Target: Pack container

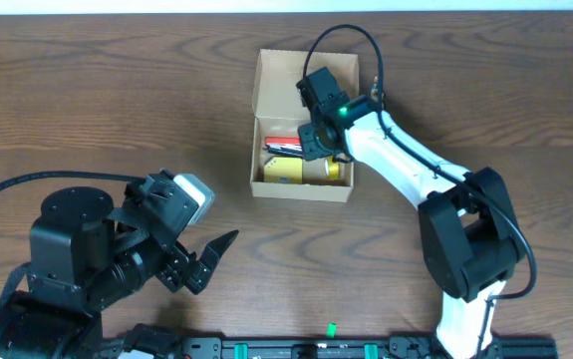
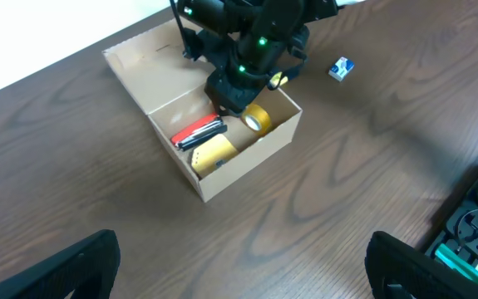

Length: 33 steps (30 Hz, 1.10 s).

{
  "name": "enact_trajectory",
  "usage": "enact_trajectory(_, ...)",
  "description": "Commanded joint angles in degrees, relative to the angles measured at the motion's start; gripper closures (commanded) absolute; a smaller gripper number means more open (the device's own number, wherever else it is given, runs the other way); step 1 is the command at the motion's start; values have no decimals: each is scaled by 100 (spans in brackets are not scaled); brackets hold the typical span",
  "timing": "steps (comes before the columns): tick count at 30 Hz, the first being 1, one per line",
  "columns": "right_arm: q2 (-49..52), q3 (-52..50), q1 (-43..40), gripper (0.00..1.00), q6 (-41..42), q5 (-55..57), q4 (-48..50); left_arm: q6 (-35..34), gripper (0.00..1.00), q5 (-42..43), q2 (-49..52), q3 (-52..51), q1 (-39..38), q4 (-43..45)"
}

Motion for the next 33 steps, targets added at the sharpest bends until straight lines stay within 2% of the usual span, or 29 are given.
enact_trajectory(1,114,-81,-50,49,136,122,-22,37,5,85,-2,107,13,-4)
enact_trajectory(13,81,-81,-17,50,136,57,-507,37,5,85,-2,107,13,-4)
enact_trajectory(20,-140,-79,125,49,-94,57,-284,37,5,85,-2,107,13,-4)
enact_trajectory(27,-605,-70,214,48,-411,76,-9,39,5,85,-2,107,13,-4)
enact_trajectory(33,-1456,-63,212,48,-393,79,-636,37,5,83,-2,107,13,-4)
